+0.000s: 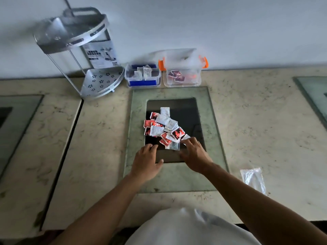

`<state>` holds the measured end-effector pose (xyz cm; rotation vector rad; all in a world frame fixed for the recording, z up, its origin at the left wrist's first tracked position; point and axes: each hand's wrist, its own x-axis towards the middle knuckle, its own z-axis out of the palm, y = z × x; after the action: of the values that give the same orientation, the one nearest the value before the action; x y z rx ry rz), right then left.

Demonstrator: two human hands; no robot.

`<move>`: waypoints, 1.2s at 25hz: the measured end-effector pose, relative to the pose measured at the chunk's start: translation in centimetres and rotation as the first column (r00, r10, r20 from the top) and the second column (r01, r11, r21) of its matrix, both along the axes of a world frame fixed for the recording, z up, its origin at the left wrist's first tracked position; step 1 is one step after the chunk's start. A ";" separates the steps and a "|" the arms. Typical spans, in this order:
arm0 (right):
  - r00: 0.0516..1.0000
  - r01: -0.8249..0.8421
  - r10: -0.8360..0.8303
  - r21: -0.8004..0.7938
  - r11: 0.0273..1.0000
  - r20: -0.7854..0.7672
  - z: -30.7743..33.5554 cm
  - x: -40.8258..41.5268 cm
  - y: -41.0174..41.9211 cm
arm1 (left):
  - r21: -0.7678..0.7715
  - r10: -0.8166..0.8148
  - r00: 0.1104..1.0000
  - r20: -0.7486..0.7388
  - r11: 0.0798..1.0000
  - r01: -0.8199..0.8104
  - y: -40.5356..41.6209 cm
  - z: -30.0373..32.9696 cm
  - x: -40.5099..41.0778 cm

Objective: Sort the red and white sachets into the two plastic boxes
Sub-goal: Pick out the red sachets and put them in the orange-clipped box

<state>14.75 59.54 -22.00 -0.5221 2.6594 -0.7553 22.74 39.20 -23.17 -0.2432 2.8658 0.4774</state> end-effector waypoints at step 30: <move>0.998 0.054 -0.059 0.123 0.991 0.037 -4.9 -9.5 -3.8 | 0.054 -0.005 0.999 -0.052 0.999 0.008 0.3 -4.0 -6.6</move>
<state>5.21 55.73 -26.86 -0.3976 2.6718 -0.6074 16.14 39.51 -27.18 -0.2154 2.8986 0.5675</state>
